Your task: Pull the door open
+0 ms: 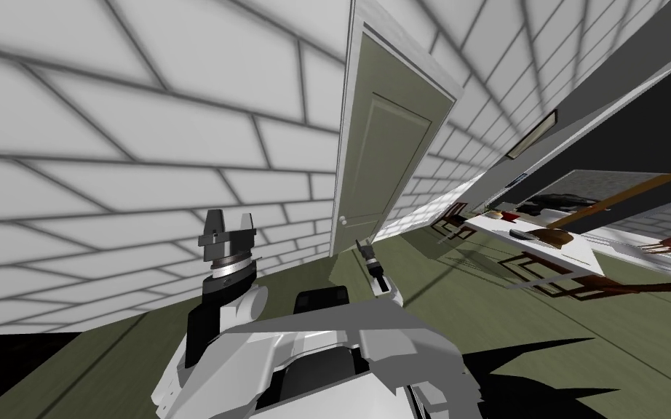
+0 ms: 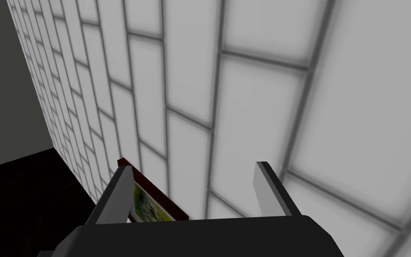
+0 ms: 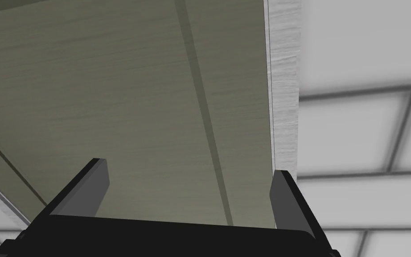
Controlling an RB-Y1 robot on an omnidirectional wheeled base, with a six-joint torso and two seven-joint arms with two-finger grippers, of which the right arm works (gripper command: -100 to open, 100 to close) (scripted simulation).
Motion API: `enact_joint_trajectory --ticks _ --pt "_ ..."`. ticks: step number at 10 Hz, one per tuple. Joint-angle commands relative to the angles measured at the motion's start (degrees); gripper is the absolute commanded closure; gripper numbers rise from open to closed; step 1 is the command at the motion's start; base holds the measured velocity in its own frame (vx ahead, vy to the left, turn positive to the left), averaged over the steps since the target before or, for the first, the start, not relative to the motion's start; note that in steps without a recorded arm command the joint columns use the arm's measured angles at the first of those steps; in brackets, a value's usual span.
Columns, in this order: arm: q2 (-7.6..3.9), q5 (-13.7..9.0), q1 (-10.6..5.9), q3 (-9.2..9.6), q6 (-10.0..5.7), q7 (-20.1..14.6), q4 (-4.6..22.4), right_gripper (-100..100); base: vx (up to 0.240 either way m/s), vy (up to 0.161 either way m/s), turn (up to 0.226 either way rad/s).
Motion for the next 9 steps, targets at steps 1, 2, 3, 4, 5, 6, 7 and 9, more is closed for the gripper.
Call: enact_joint_trajectory --ticks 1,2,3,4,5,6,7,9 --pt "-0.08 0.8 -0.55 -0.18 -0.67 1.7 2.0 -100 0.101 0.017 0.044" --pt "-0.18 1.3 -0.98 -0.33 -1.20 2.7 3.5 -100 0.107 0.017 0.036" --pt "-0.27 1.8 -1.39 -0.47 -1.68 3.6 4.8 -100 0.088 0.006 0.030" --pt "-0.36 2.2 -1.76 -0.60 -2.14 4.5 6.1 -100 0.098 0.002 0.029" --pt "-0.44 2.6 -2.13 -0.73 -2.59 5.3 7.3 -100 0.100 0.005 0.030" --pt "-0.52 3.0 -2.51 -0.86 -3.04 6.2 8.6 -100 0.088 -0.010 0.037" --pt "-0.61 3.4 -2.88 -1.00 -3.49 7.0 9.8 -100 0.083 -0.006 0.040" --pt "-0.74 4.1 -3.48 -1.21 -4.22 8.4 11.9 -100 0.088 0.016 0.024"
